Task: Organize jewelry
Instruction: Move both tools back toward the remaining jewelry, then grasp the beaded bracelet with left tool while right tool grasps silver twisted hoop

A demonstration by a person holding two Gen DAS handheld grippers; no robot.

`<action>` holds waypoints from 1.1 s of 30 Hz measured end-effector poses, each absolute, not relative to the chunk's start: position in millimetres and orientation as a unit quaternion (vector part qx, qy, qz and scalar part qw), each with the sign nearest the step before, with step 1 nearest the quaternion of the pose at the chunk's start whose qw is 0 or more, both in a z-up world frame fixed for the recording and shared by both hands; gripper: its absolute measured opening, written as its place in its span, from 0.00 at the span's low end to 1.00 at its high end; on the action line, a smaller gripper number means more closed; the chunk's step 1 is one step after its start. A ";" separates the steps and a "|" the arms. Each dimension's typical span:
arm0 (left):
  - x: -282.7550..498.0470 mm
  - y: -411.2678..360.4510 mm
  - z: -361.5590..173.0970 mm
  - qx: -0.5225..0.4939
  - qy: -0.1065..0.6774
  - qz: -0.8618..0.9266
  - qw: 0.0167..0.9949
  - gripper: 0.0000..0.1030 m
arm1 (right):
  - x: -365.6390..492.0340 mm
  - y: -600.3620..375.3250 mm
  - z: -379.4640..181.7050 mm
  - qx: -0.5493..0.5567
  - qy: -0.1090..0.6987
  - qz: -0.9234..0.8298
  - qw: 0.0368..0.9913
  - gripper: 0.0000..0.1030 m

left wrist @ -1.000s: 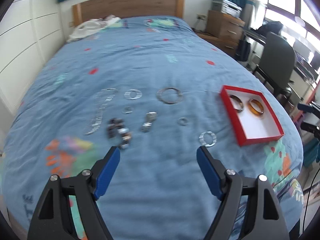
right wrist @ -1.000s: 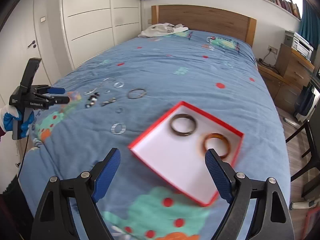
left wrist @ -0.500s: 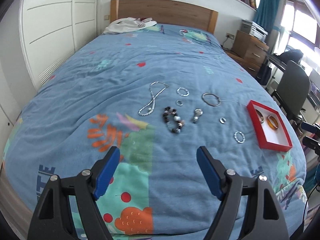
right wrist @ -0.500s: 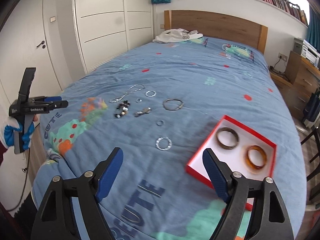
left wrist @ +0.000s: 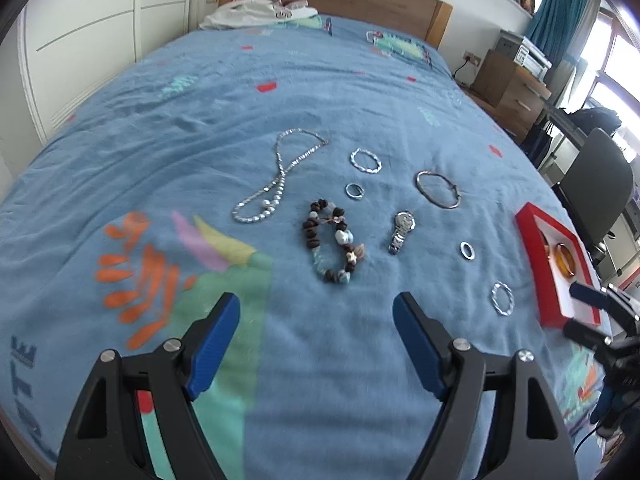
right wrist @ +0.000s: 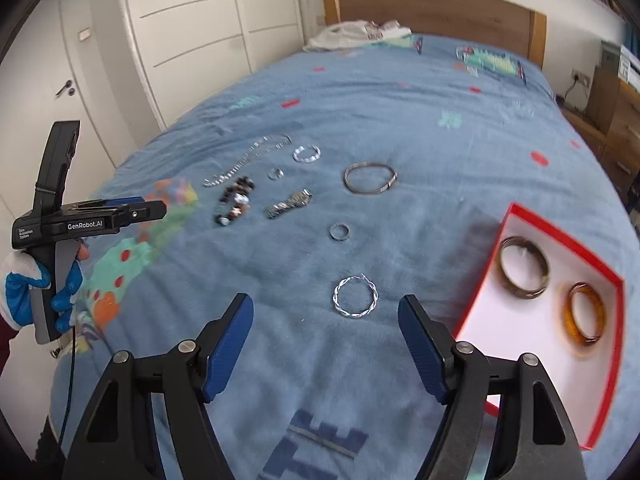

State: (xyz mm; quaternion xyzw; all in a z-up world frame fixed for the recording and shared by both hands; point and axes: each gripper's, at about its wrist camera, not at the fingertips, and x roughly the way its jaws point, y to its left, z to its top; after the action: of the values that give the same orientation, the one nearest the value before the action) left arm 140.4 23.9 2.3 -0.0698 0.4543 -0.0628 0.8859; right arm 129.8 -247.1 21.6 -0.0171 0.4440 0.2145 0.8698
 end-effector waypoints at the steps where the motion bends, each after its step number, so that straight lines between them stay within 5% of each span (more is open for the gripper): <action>1: 147.0 21.9 -2.0 -0.071 0.457 -0.063 0.884 0.76 | 136.0 -245.3 13.9 -0.015 0.450 0.212 0.867 0.71; 19: 222.5 -0.3 -58.7 -0.069 0.491 -0.039 0.868 0.74 | 184.5 -229.6 -55.5 -0.016 0.509 0.188 0.840 0.56; 23: 220.7 -2.7 -60.0 -0.062 0.488 -0.037 0.870 0.74 | 182.1 -230.0 -57.7 -0.019 0.509 0.190 0.839 0.43; 30: 211.8 4.0 -56.3 -0.051 0.478 -0.015 0.877 0.20 | 176.0 -229.9 -54.9 -0.019 0.506 0.200 0.839 0.38; 33: 204.3 10.4 -51.5 -0.062 0.474 -0.011 0.878 0.16 | 170.1 -227.8 -49.6 -0.022 0.501 0.209 0.839 0.38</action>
State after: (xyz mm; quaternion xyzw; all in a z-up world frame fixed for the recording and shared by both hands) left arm 204.3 10.4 -51.5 -0.0624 0.4737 -0.0108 0.8784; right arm 170.1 -227.8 -49.6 -0.0220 0.5013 0.2089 0.8394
